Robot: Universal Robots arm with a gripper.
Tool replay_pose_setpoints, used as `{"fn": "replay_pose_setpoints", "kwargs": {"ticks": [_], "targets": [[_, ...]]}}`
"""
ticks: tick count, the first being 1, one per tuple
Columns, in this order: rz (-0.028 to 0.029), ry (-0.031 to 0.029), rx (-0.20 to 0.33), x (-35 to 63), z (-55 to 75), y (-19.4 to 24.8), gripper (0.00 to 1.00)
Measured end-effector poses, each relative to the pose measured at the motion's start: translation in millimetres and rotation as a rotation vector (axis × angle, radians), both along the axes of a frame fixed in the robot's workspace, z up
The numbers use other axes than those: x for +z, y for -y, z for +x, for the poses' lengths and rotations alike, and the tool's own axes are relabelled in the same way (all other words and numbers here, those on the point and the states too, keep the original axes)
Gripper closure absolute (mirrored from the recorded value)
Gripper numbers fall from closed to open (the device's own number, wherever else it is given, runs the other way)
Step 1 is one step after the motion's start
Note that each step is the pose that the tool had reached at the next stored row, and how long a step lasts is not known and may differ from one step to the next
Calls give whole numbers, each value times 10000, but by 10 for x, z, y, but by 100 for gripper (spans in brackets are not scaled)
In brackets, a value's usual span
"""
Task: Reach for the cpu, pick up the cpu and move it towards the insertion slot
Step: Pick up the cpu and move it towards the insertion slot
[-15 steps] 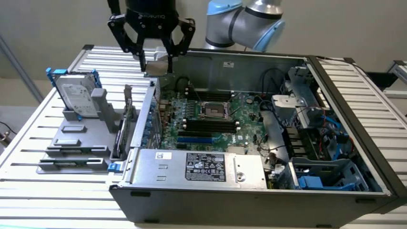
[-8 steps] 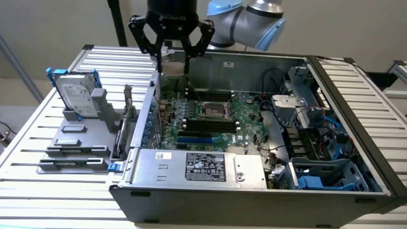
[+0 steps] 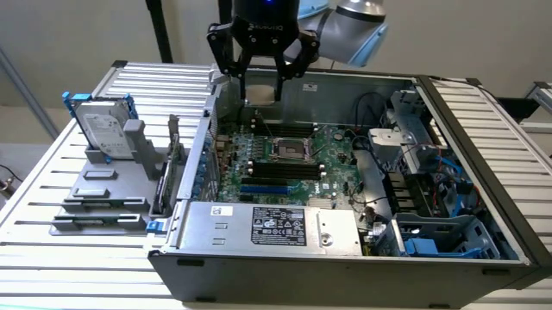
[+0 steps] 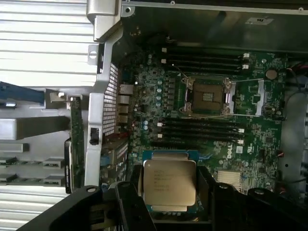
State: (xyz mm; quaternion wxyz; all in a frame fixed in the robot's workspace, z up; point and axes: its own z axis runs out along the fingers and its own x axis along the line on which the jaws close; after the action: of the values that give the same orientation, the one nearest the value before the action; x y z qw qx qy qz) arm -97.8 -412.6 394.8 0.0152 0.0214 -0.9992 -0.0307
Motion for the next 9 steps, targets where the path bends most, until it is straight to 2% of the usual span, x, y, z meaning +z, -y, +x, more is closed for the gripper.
{"fn": "replay_pose_setpoints", "kwargs": {"ticks": [5,9], "targets": [[1,1,0,-40,197,-118,45],[1,0,0,-76,302,-258,45]]}}
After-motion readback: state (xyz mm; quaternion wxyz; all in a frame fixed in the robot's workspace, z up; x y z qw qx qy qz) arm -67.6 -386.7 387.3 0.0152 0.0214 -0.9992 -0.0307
